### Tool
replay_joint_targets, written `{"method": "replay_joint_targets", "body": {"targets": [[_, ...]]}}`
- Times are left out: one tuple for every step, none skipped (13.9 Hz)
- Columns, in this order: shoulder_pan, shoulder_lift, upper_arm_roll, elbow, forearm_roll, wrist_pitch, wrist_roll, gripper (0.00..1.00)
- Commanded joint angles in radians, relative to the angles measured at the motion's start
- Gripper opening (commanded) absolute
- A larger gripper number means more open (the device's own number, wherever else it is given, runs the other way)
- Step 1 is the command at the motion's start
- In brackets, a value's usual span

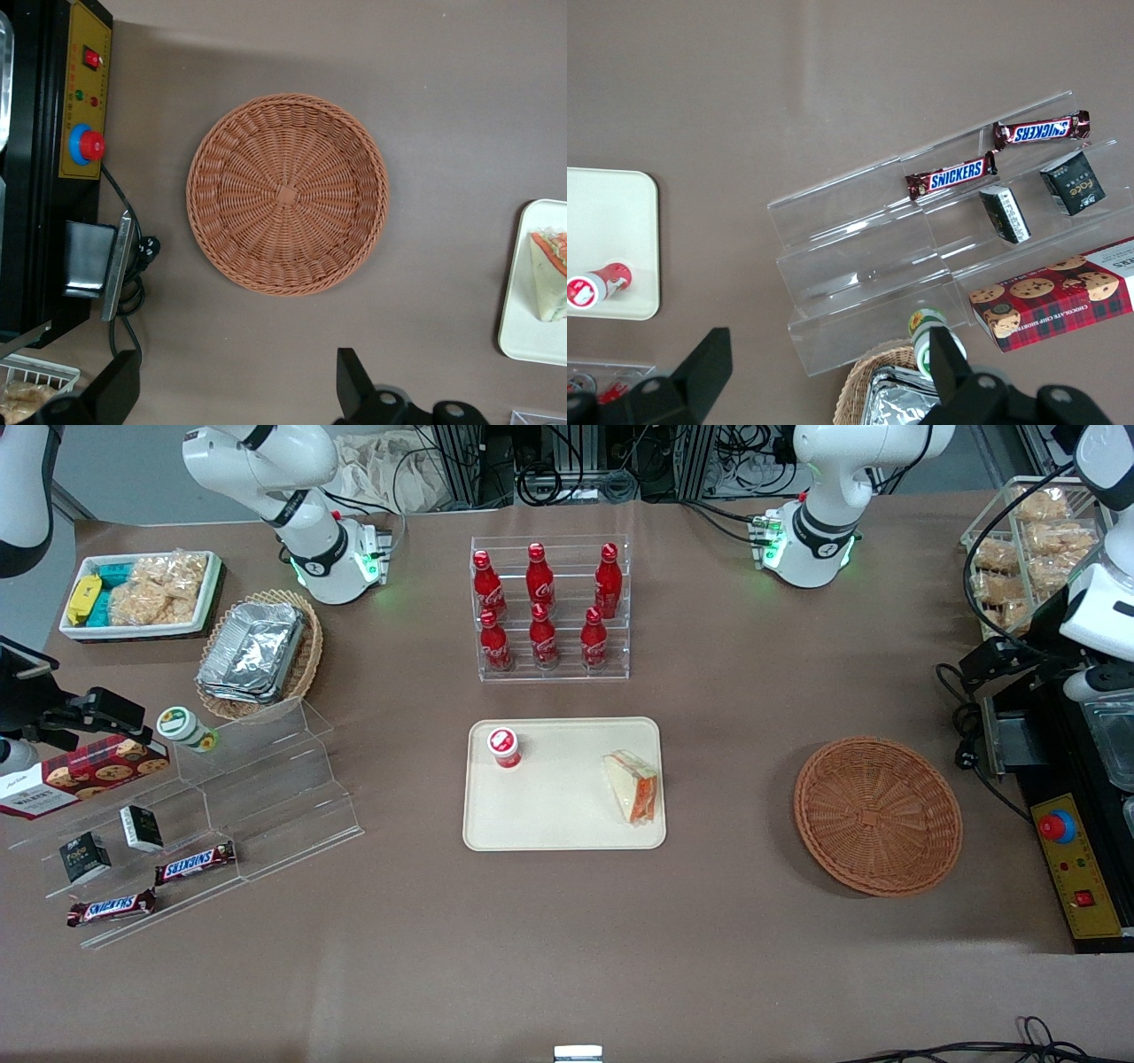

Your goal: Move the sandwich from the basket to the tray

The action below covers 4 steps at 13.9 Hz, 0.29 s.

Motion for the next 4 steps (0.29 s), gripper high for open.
{"method": "replay_joint_targets", "body": {"targets": [[-0.016, -0.014, 0.02, 0.001, 0.006, -0.012, 0.001, 1.0], [-0.019, -0.001, 0.017, 0.022, 0.009, -0.033, 0.003, 1.0], [-0.019, 0.009, 0.017, 0.045, 0.008, -0.052, 0.01, 1.0], [-0.021, 0.016, 0.018, 0.074, 0.006, -0.067, 0.009, 1.0]]}}
